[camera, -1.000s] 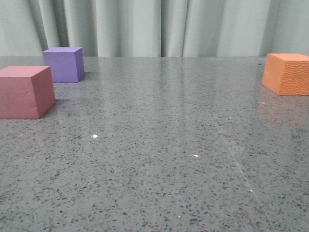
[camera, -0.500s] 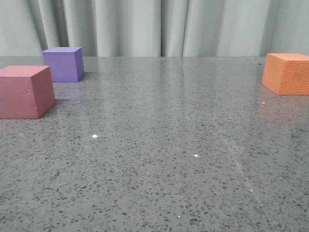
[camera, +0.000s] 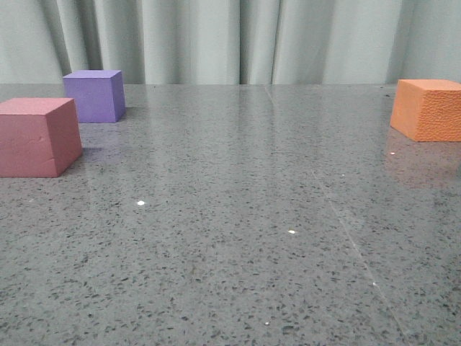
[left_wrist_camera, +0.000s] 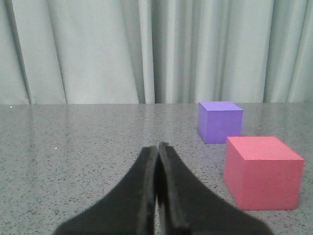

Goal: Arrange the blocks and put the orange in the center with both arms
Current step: 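Move the right gripper down toward the orange cube, then close the right gripper on the orange cube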

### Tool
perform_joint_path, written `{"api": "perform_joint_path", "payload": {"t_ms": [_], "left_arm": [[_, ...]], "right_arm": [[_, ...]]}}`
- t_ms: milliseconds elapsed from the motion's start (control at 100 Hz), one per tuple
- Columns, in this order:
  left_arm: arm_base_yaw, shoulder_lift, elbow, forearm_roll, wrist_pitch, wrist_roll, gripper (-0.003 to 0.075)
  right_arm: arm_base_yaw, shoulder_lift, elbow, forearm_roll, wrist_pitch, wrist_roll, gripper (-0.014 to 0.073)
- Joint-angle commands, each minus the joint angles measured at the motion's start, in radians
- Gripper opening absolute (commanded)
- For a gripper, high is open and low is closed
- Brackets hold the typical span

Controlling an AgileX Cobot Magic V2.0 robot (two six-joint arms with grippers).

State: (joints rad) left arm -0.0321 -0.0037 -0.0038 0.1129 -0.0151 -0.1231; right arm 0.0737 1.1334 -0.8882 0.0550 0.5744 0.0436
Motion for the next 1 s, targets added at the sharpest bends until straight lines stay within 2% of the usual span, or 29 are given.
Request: {"api": "perform_joint_path", "payload": {"t_ms": [0,200,270,470,770,990], "left_arm": [[0.003,-0.033,0.053,-0.009,-0.077,0.001,-0.0019],[0.003,-0.033,0.053,-0.009,-0.077,0.001,-0.0019],[0.003,-0.033,0.053,-0.009,-0.077,0.001,-0.0019],[0.003,-0.033,0.053,-0.009,-0.077,0.001,-0.0019],[0.003,-0.033,0.053,-0.009,-0.077,0.001,-0.0019],[0.003,-0.033,0.053,-0.009,-0.077,0.001,-0.0019]], "right_arm": [[-0.007,-0.015,-0.038,-0.001,-0.051,-0.007,0.0237],[-0.007,-0.015,-0.038,-0.001,-0.082,-0.007,0.0673],[-0.007,-0.015,-0.038,-0.001,-0.103,-0.007,0.0641],[-0.007,0.006,-0.083,-0.001,-0.131,-0.007,0.064],[-0.007,0.186,-0.342,-0.002,-0.01,-0.015,0.064],[-0.007,0.326,-0.395,-0.003,0.018,-0.015,0.064]]}}
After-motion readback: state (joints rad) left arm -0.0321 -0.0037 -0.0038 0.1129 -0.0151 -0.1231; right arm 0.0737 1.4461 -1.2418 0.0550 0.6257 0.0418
